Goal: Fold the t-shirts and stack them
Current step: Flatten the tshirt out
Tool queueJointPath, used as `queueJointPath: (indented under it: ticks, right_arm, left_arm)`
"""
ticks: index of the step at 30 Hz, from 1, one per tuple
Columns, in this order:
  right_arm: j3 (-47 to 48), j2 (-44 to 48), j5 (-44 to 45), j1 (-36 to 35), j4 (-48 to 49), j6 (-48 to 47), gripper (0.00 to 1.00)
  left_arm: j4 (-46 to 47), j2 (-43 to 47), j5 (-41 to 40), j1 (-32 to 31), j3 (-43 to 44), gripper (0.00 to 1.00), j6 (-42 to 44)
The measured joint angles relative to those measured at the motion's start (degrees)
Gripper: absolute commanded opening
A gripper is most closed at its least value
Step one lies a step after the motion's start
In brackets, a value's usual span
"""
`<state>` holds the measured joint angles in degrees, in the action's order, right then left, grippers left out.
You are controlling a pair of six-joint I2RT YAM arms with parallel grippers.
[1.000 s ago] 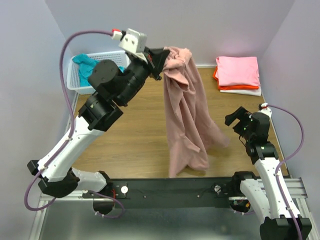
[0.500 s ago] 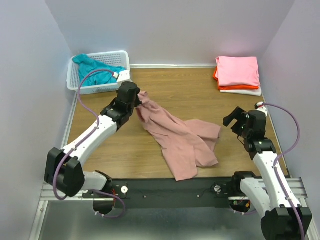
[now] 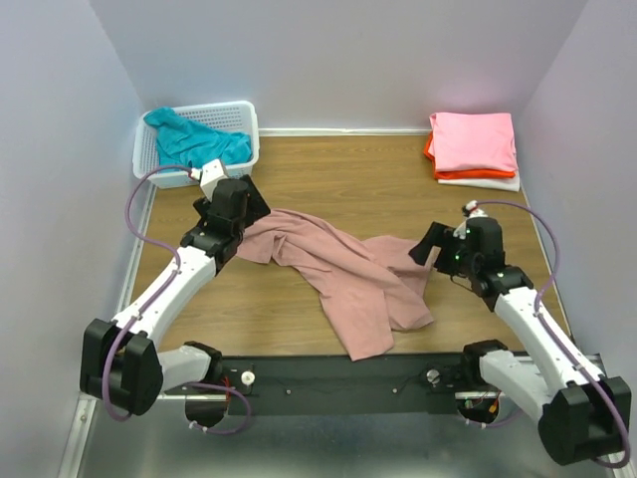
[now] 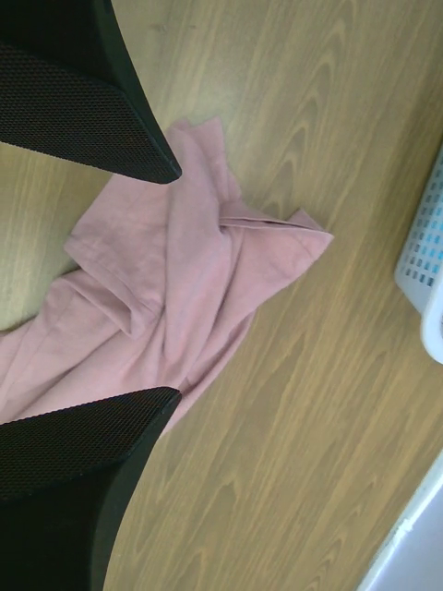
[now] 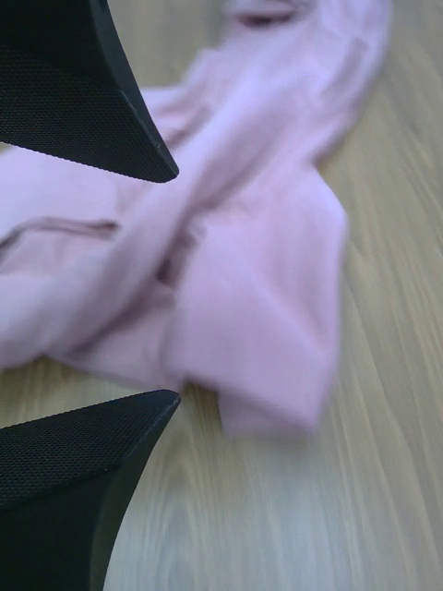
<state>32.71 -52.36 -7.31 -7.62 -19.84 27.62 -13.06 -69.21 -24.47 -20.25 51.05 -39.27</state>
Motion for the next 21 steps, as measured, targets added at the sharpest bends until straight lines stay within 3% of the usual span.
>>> queueJointPath:
  ticks: [5,9,11,17,21]
  right_arm:
    - [0.4,0.4,-0.5,-14.2,0.0,1.6,1.0]
    - [2.3,-3.3,2.6,-31.4,0.6,5.6,1.0]
    - [2.5,-5.9,4.0,-35.6,0.8,7.5,1.0]
    - [0.7,-12.7,12.0,-37.1,0.0,15.9,1.0]
    - [0.2,-12.9,17.1,-36.7,-0.2,20.0,1.0]
  left_arm:
    - [-0.1,2.4,2.9,0.0,-6.7,0.98,-1.6]
    - [0.2,5.6,5.4,0.0,-12.9,0.98,-2.4]
    - [0.4,7.3,7.4,0.0,-15.3,0.98,-2.4]
    - [4.7,7.9,14.1,-2.6,-19.8,0.98,-2.3]
    - [6.8,2.2,15.4,-5.2,-19.0,0.89,-2.0]
